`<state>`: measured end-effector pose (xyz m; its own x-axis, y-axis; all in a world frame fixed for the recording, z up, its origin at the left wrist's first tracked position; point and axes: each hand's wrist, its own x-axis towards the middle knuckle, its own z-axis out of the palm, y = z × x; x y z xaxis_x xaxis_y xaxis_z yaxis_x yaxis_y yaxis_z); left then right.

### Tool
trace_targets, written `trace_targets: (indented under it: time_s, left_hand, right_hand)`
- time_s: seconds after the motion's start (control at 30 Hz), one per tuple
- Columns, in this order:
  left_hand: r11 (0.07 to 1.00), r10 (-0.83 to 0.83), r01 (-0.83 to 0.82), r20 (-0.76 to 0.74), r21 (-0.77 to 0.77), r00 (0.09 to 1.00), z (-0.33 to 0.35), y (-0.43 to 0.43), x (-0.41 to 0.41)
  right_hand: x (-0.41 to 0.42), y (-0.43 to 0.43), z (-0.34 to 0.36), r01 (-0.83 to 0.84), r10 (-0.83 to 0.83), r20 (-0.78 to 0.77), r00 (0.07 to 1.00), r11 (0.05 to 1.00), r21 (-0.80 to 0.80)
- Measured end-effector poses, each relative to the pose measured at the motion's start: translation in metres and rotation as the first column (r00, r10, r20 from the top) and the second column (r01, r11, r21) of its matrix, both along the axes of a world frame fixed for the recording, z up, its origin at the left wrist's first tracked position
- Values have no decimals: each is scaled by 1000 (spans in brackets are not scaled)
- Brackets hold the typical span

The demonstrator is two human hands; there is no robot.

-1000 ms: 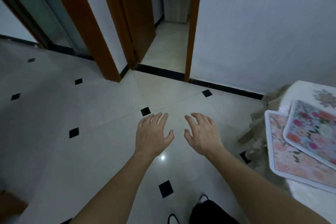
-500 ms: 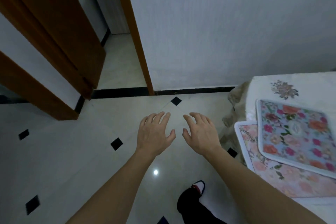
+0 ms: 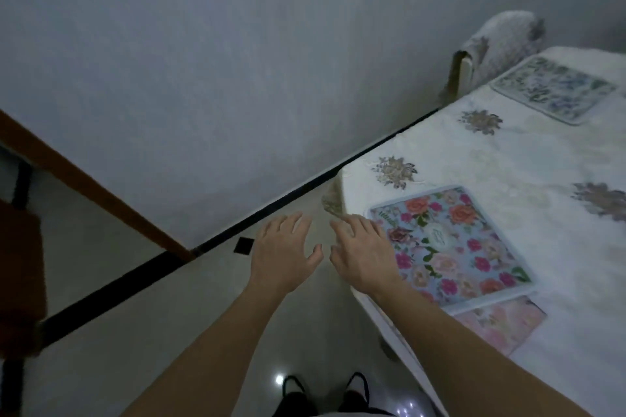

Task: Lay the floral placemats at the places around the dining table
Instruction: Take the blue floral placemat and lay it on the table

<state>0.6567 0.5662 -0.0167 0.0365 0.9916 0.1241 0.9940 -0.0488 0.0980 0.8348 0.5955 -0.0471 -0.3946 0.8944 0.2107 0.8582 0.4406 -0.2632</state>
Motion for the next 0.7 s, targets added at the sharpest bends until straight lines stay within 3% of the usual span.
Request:
trace_targets:
  time_s: [0.23,0.43,0.7]
  left_hand:
    - [944,-319,324,77,-64,944,-13,88,76]
    - [821,-549,555,82,-135,832,-27,149,137]
    - [725,-645,669,177,-167,743,-56,216,168]
  right_hand:
    - [98,9,-10,371,-368,52,929,927,-64]
    - [165,-2,-19,695,-685,117,719,713,-93]
    - [172,-21,-33,886,-884,157,441,401,-232]
